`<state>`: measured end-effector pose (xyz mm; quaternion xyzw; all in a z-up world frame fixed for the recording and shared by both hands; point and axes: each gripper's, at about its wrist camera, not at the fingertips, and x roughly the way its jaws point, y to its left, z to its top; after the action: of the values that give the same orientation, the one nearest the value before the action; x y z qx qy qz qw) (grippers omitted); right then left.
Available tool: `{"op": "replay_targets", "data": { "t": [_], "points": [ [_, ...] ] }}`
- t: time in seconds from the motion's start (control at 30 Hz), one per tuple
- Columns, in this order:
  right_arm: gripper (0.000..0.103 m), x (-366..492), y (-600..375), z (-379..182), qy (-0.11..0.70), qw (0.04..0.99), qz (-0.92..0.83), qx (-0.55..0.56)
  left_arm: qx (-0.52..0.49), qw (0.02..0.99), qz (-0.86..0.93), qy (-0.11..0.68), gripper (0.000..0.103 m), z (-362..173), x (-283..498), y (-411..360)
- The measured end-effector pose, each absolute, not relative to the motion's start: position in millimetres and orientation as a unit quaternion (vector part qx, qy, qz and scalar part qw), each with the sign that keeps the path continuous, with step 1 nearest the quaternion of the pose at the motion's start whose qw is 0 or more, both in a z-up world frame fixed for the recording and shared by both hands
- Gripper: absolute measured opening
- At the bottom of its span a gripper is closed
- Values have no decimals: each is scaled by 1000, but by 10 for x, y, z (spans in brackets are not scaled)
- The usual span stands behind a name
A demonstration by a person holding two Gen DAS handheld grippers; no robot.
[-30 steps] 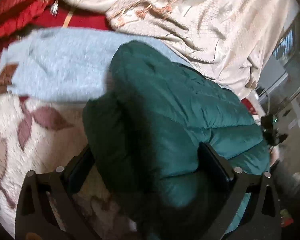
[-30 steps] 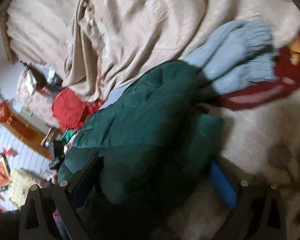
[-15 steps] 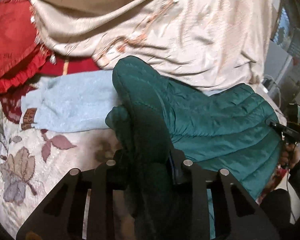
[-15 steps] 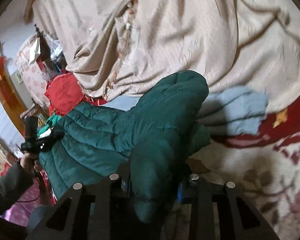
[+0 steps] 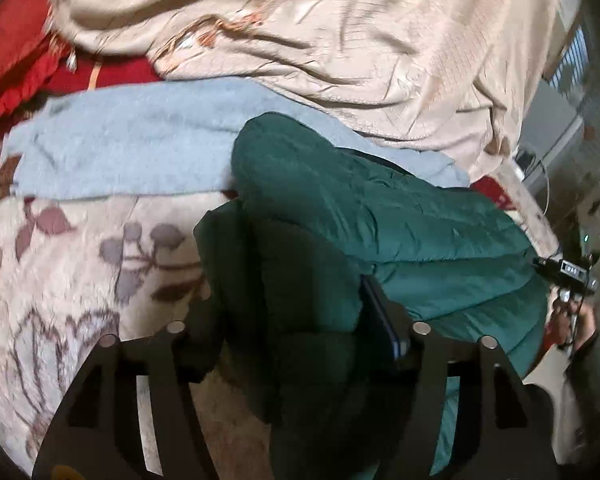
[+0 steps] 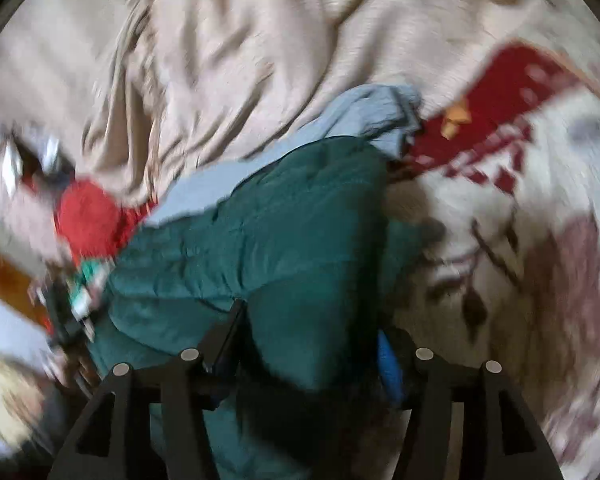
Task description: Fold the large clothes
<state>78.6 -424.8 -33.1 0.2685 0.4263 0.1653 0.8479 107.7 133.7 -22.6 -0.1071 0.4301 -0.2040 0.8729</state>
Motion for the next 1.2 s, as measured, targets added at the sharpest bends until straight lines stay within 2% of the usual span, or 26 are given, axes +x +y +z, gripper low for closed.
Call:
{"op": "replay_targets", "data": {
  "t": [0.1,0.17,0.2,0.23,0.27,0.37,0.53,0.8,1.2],
  "points": [
    [57,521,-4275,81,388,875,130,256,-89,881,-191,423,64,-22,980,1392],
    [60,230,-4074,479,367,907,92,186,-68,904,-165,388,65,247,826,1453],
    [67,107,-3952,614,364,915,78,156,-61,916,-151,366,66,403,723,1455],
    [92,-19,-3853,715,362,920,66,132,-55,927,-141,343,76,550,595,1430],
    [103,-195,-3640,830,355,928,54,102,-49,936,-137,320,87,673,471,1378],
    [103,-558,-3184,937,343,937,28,54,-35,948,-145,283,103,937,89,1100],
    [103,-944,-2759,788,366,929,-22,45,44,936,-90,338,103,883,-399,405],
    [103,-1457,-2405,701,383,924,-13,10,29,923,-95,372,103,657,-969,50],
    [103,-1759,-2384,1016,343,939,-11,8,59,937,-85,335,103,869,-1315,-129]
  ]
}}
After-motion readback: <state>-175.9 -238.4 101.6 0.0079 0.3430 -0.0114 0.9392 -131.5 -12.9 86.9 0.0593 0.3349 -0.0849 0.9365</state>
